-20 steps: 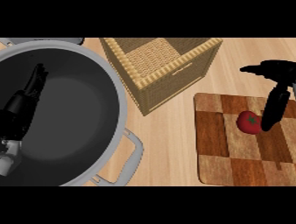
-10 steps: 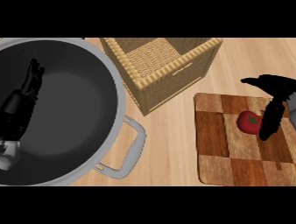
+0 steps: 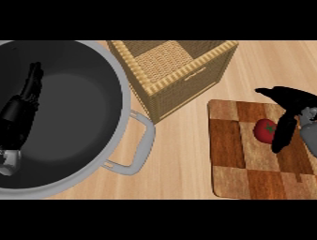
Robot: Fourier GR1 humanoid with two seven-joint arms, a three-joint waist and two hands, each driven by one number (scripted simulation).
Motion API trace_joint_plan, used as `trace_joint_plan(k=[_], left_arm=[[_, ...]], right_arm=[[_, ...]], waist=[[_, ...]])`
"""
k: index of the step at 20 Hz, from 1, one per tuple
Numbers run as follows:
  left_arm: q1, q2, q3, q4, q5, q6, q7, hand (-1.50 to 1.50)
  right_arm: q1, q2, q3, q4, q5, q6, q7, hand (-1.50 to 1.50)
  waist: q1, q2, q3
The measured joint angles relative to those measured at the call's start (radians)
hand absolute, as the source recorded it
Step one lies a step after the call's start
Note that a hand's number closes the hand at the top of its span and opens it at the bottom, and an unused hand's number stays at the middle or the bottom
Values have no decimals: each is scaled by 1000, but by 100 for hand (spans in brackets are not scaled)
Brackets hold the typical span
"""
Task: Pick the tomato from the cutting board and place it in the basket
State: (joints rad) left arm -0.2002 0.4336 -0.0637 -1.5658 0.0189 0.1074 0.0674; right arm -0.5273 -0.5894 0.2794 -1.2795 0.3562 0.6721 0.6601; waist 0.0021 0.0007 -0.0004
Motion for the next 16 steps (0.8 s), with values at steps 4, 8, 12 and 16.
trace_joint_plan(k=[4,8,12,16], left_arm=[[0,2,19,20,5,-16,-15,0],[-4,-24,7,21,-21,-5,-14,0],[11,-29,4,-20,-29,-9,6,0],[-13,-44,9,26,-44,-11,-9,0]], right_arm=[[21,32,-22,4,38,-12,-15,-150],[53,59,-39,-13,71,-8,-22,-150],[85,65,-53,-1,113,-11,-58,-150],[96,71,-79,8,142,0,-69,-150]], waist=[[0,0,0],[-1,-1,0],[0,-1,0],[-2,0,0]])
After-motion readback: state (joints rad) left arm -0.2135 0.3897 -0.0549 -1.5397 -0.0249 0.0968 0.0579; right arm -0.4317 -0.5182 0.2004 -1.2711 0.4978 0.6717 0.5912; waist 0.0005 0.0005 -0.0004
